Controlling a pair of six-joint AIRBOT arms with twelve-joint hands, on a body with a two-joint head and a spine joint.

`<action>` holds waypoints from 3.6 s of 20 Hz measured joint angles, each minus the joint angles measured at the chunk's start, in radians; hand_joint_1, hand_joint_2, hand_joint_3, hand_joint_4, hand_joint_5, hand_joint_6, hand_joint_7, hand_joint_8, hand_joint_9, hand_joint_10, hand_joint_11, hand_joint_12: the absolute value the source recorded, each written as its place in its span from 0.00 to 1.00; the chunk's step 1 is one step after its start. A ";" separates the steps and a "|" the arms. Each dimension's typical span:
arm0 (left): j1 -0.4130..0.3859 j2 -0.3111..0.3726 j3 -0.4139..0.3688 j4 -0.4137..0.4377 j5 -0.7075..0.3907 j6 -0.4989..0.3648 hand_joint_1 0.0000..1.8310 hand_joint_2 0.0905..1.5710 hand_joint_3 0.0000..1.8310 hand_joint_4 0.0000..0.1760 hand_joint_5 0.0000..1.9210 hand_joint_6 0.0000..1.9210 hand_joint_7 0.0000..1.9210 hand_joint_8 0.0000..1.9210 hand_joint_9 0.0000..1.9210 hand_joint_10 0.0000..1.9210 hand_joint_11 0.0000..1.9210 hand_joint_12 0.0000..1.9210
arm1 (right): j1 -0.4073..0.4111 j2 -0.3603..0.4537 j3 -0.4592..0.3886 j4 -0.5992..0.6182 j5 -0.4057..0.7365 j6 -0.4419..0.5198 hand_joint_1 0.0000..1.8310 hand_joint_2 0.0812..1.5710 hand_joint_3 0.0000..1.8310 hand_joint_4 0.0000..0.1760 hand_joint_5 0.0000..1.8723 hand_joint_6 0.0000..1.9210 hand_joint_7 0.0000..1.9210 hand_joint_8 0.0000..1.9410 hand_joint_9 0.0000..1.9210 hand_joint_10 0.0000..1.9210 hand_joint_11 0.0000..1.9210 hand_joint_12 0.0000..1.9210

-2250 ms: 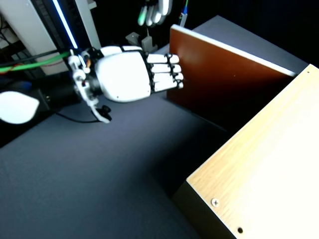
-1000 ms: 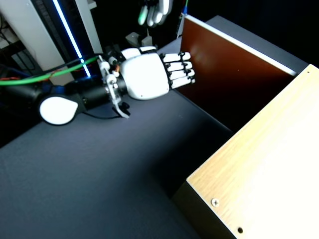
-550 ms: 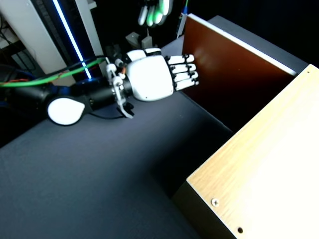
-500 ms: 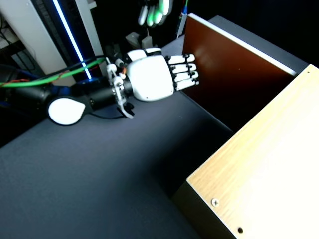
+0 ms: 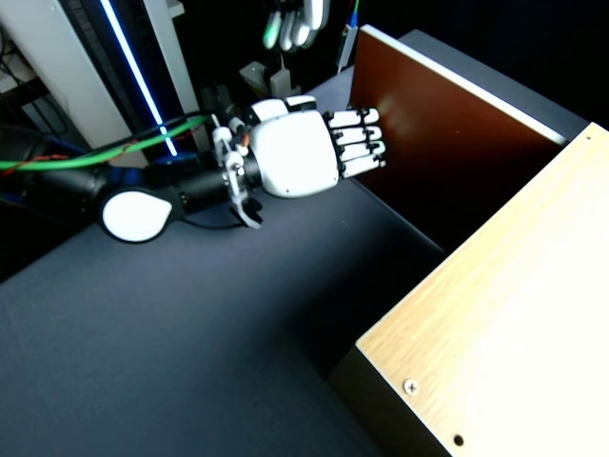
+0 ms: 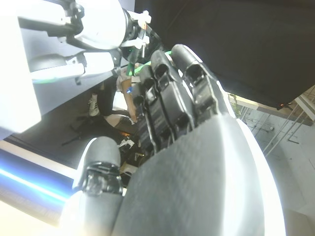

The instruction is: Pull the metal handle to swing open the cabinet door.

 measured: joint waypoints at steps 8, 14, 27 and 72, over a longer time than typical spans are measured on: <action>0.000 0.000 0.000 0.000 0.000 0.000 0.00 1.00 0.02 0.00 0.22 0.00 0.24 0.00 0.23 0.00 0.02 0.46 | 0.000 0.000 0.018 0.003 -0.001 -0.003 0.00 1.00 0.02 0.00 0.13 0.00 0.15 0.00 0.13 0.00 0.00 0.37; 0.000 0.000 0.000 0.000 0.001 0.000 0.00 1.00 0.02 0.00 0.22 0.00 0.24 0.00 0.22 0.00 0.02 0.45 | 0.012 0.029 0.032 -0.005 -0.049 -0.005 0.00 1.00 0.01 0.00 0.13 0.00 0.14 0.00 0.13 0.00 0.00 0.37; 0.000 0.000 0.000 0.000 0.000 0.000 0.00 1.00 0.03 0.00 0.22 0.00 0.25 0.00 0.24 0.00 0.04 0.46 | 0.045 0.114 0.026 -0.006 -0.060 -0.108 0.00 1.00 0.02 0.00 0.14 0.00 0.15 0.00 0.14 0.00 0.00 0.38; 0.000 0.000 0.000 0.000 0.000 0.000 0.00 1.00 0.03 0.00 0.22 0.00 0.25 0.00 0.24 0.00 0.03 0.47 | 0.200 0.242 -0.125 -0.275 -0.095 -0.095 0.00 1.00 0.02 0.00 0.14 0.00 0.16 0.00 0.15 0.00 0.00 0.38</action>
